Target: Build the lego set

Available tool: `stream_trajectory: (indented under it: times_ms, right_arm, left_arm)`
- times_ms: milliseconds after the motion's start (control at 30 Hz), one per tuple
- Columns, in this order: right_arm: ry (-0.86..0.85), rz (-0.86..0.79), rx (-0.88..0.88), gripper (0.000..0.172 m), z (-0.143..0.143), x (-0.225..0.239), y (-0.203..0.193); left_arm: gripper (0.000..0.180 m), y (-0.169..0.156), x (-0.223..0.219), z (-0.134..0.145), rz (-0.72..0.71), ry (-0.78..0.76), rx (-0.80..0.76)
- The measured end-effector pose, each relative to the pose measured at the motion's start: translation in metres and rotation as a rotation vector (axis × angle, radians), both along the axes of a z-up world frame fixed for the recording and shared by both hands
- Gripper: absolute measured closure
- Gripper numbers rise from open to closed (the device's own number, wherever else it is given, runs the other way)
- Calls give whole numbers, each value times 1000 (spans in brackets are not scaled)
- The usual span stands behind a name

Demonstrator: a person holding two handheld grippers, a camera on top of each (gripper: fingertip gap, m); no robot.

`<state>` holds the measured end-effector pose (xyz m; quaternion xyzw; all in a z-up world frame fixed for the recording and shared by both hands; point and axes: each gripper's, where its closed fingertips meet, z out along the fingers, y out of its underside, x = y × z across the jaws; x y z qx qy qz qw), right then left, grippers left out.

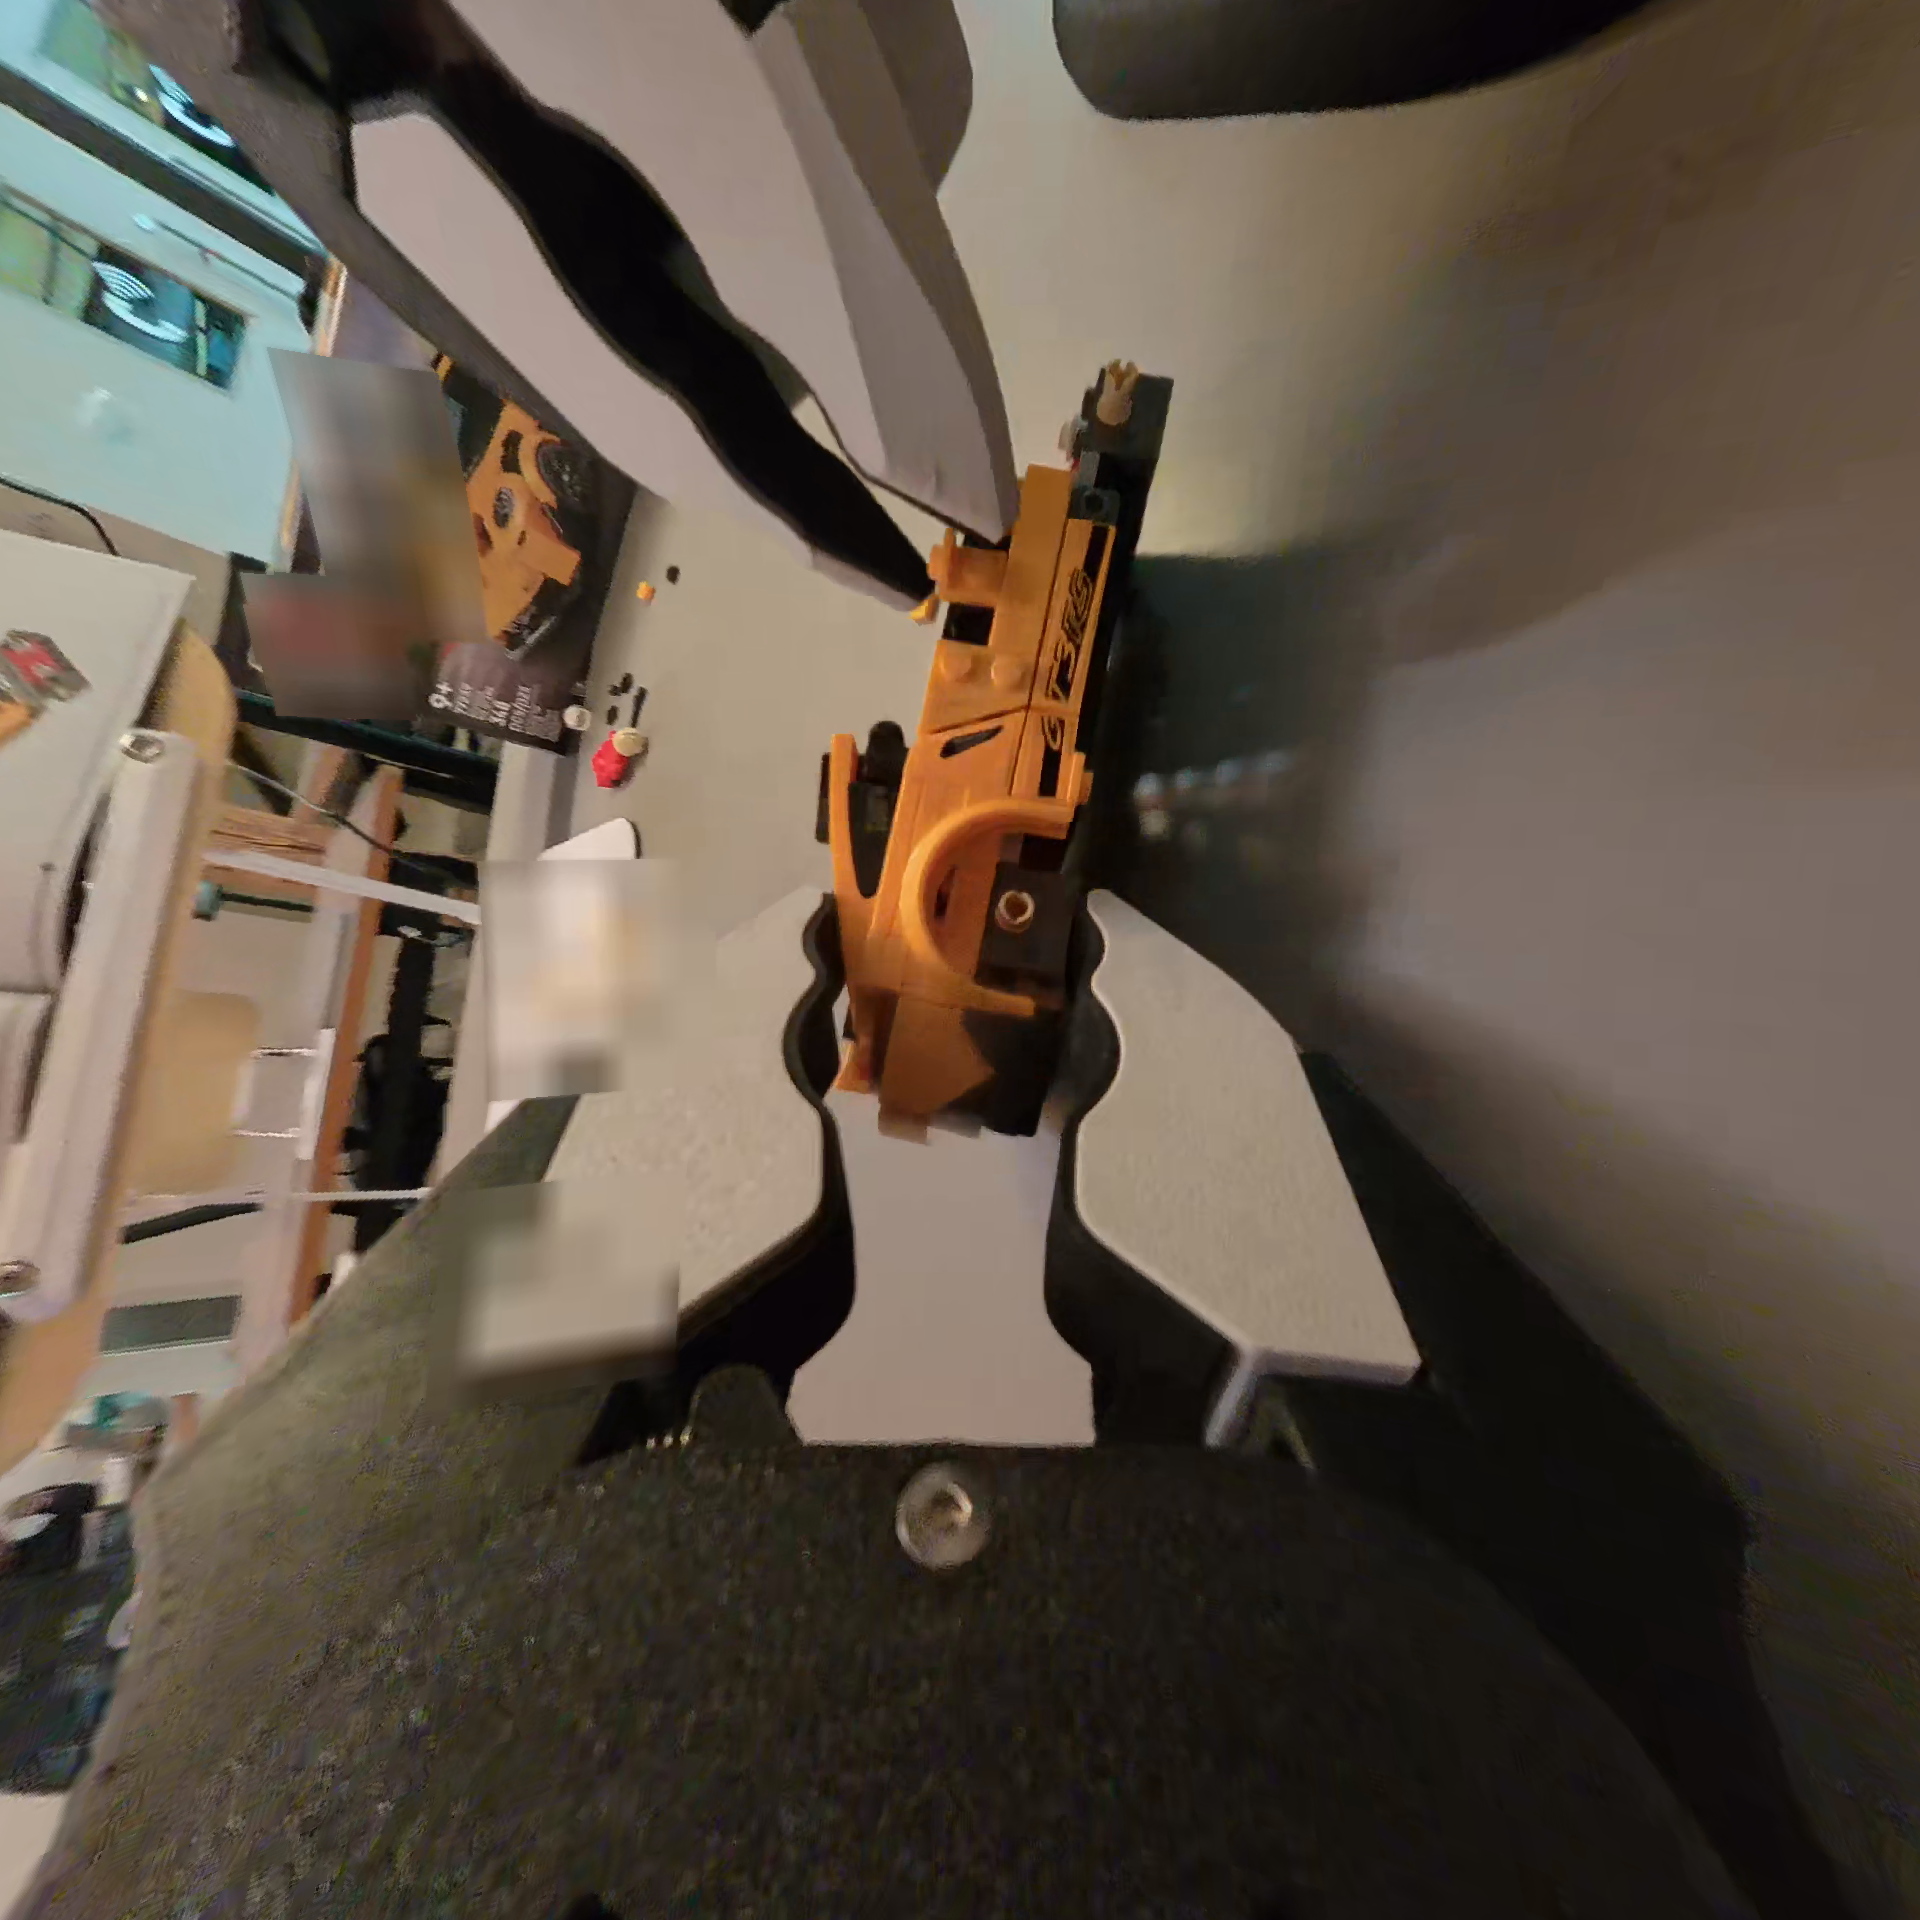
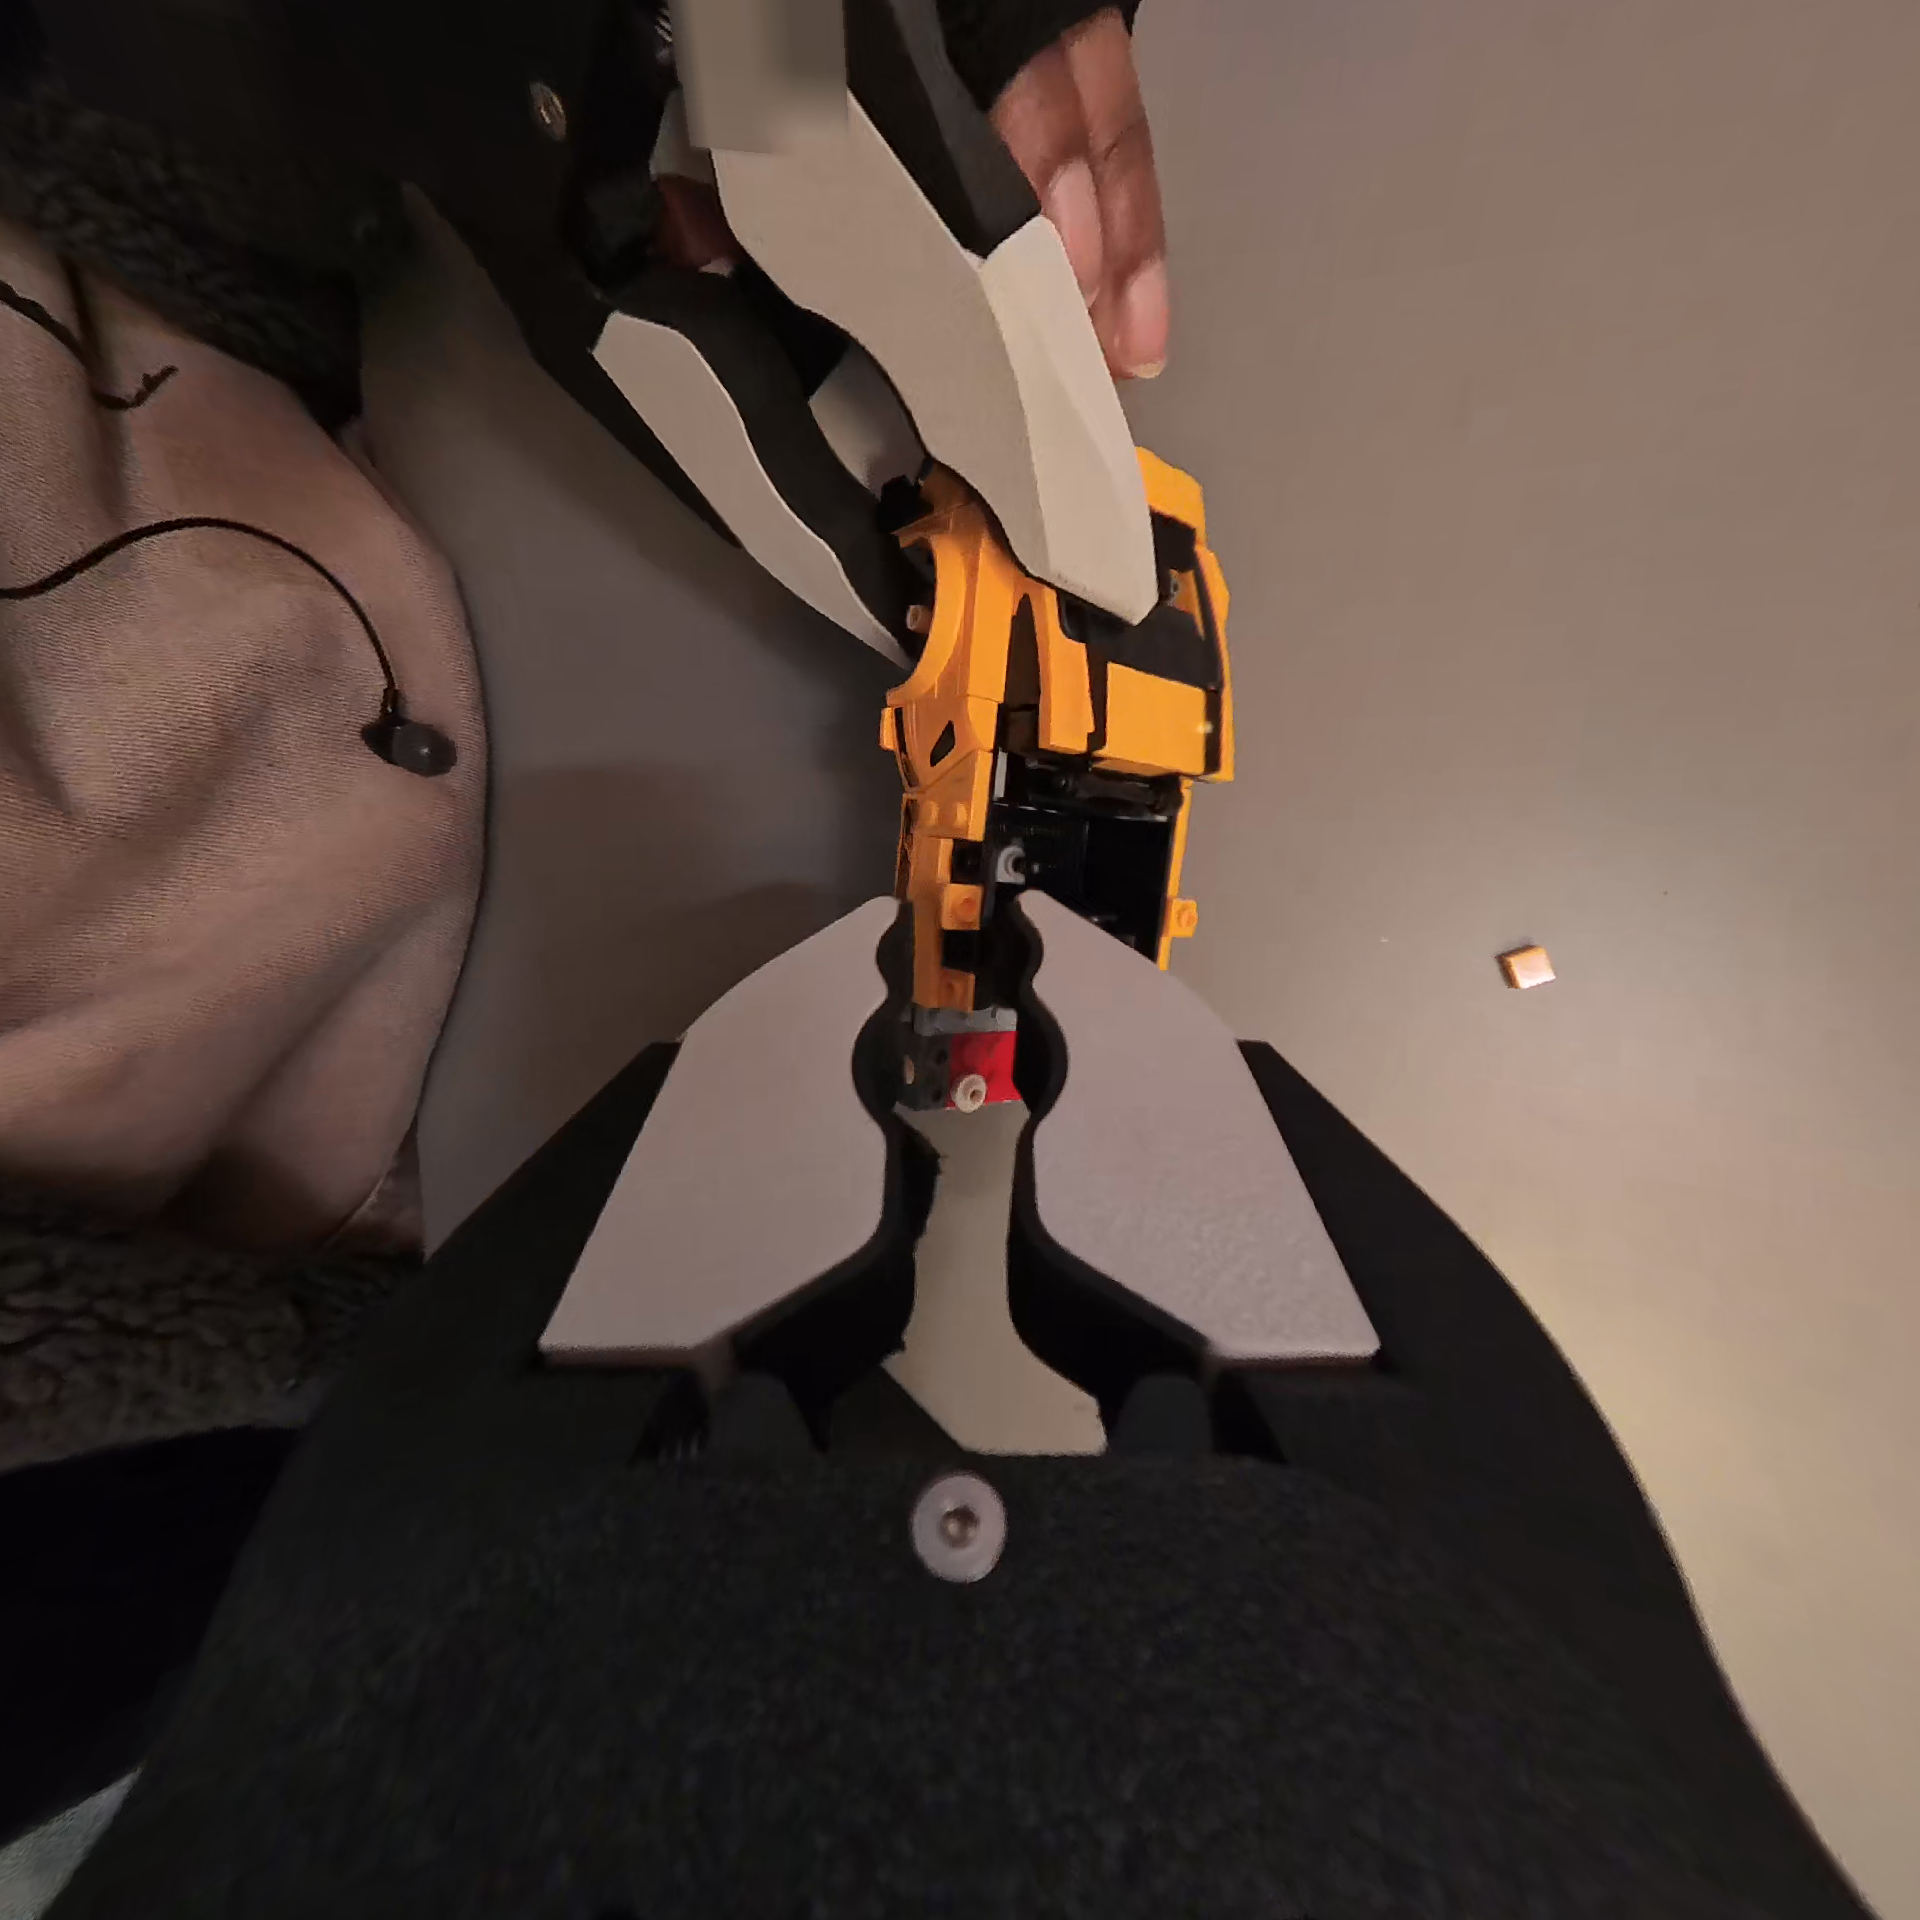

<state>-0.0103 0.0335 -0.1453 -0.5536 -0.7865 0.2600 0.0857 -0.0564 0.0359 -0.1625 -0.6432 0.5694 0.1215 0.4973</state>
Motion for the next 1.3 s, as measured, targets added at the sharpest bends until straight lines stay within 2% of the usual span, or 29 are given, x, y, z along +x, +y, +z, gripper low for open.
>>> stream_trajectory:
  times_ms: [567,1033,1067,1100,1133,1300]
  right_arm:
    - [83,-173,-65,164,-10,-2,-6]
    - [127,-219,-58,164,-10,-3,-6]
    - [137,-213,-45,162,-9,-2,-6]
    - [139,-203,-49,149,-9,-1,-8]
    - [145,-198,-66,145,-7,0,-10]
    - [176,-233,-96,151,-2,3,-5]
  left_arm:
    - [140,2,-1,-3,23,97,61]
    - [140,2,-1,-4,29,121,74]
    - [140,2,-1,-3,26,118,73]
    - [140,1,-1,-3,26,119,73]
    - [140,1,-1,-3,25,118,72]
    - [140,1,-1,-3,26,107,62]
